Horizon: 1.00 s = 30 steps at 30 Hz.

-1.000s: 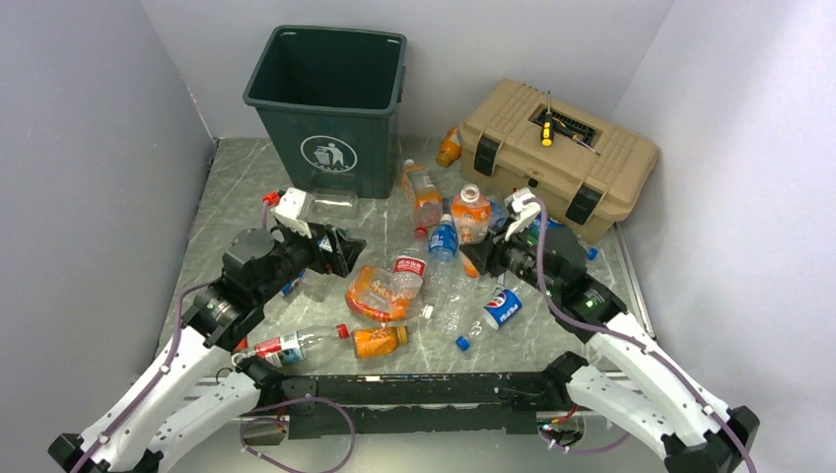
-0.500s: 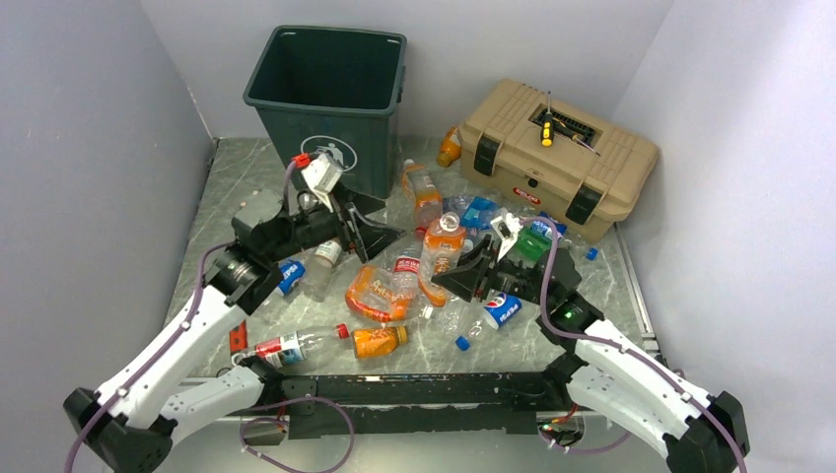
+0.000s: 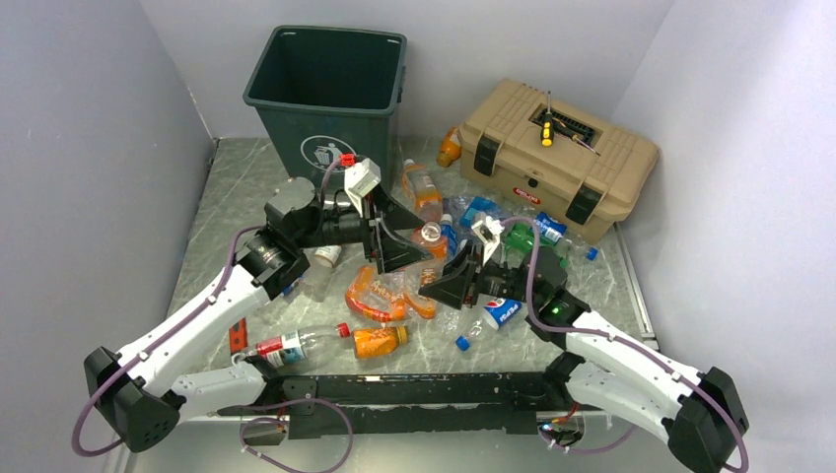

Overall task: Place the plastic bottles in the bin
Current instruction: Place the plastic bottle in the trash bin.

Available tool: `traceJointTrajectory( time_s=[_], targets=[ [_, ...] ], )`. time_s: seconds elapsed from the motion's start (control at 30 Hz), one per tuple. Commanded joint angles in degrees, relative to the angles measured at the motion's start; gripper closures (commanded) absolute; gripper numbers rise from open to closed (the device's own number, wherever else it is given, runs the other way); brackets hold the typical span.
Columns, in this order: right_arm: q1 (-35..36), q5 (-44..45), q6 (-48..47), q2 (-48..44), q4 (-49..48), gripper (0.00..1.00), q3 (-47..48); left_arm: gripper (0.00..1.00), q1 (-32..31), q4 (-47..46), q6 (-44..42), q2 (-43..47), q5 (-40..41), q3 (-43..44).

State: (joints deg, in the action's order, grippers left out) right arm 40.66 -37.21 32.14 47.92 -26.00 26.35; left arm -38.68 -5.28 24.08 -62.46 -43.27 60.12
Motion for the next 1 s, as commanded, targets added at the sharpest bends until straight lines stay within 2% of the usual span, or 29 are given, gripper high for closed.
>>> traceJointTrajectory(
  time_s=[0.0,0.1,0.23,0.37,0.5,0.57,0.63,0.67,0.7,0.73,0.77,0.8,0.87,0.9,0.97],
  targets=[
    [1.1,-1.1,-1.1,1.4,-0.3,1.00,3.9,0.15,-2.4,2.0,-6.2,0.5,0.5,4.2],
    [1.7,-0.7,-1.5,1.8,0.3,1.00,4.4,0.27,-3.1,5.0,-9.0,0.3,3.1,5.0],
    [2.7,-0.1,-2.4,2.0,2.1,1.00,5.2,0.29,-3.5,7.2,-10.6,0.3,5.8,4.5],
    [3.5,1.3,-3.2,1.8,3.3,1.00,5.5,0.41,-3.9,8.9,-11.6,-0.3,5.7,5.3],
    [4.1,2.0,-4.1,2.0,4.6,1.00,5.8,0.45,-4.3,9.9,-12.2,-0.8,6.2,5.7],
    [4.4,2.3,-4.5,2.0,5.2,1.00,5.8,0.58,-4.4,9.6,-12.7,-0.7,5.7,5.4],
    [4.7,2.4,-4.7,1.9,5.5,1.00,5.9,0.79,-4.6,9.2,-12.8,-0.5,5.2,5.3],
    [4.8,2.4,-4.8,1.7,5.5,1.00,5.8,0.93,-4.6,9.2,-13.0,-0.5,4.9,5.3],
    [4.9,2.5,-4.9,1.6,5.6,1.00,5.8,1.00,-4.5,9.3,-13.1,-0.3,4.9,5.5],
    [4.9,2.5,-5.1,1.3,5.9,1.00,5.8,1.00,-4.5,9.5,-13.3,-0.1,5.1,5.5],
    [4.9,2.8,-5.2,0.9,6.6,0.82,5.9,1.00,-4.5,9.5,-13.4,0.3,5.4,5.4],
    [5.0,3.5,-5.3,0.6,7.4,0.52,6.0,1.00,-4.5,9.1,-13.4,0.9,5.9,5.1],
    [5.1,4.7,-5.4,-0.8,9.0,0.05,6.2,1.00,-4.5,8.1,-13.2,2.3,8.0,4.3],
    [5.1,5.5,-5.3,-1.6,9.7,0.01,6.2,1.00,-4.5,7.7,-13.1,3.0,9.2,3.6],
    [5.1,8.4,-5.2,-3.5,11.5,0.00,6.3,1.00,-4.5,7.9,-12.9,4.1,11.4,3.3]
  ],
)
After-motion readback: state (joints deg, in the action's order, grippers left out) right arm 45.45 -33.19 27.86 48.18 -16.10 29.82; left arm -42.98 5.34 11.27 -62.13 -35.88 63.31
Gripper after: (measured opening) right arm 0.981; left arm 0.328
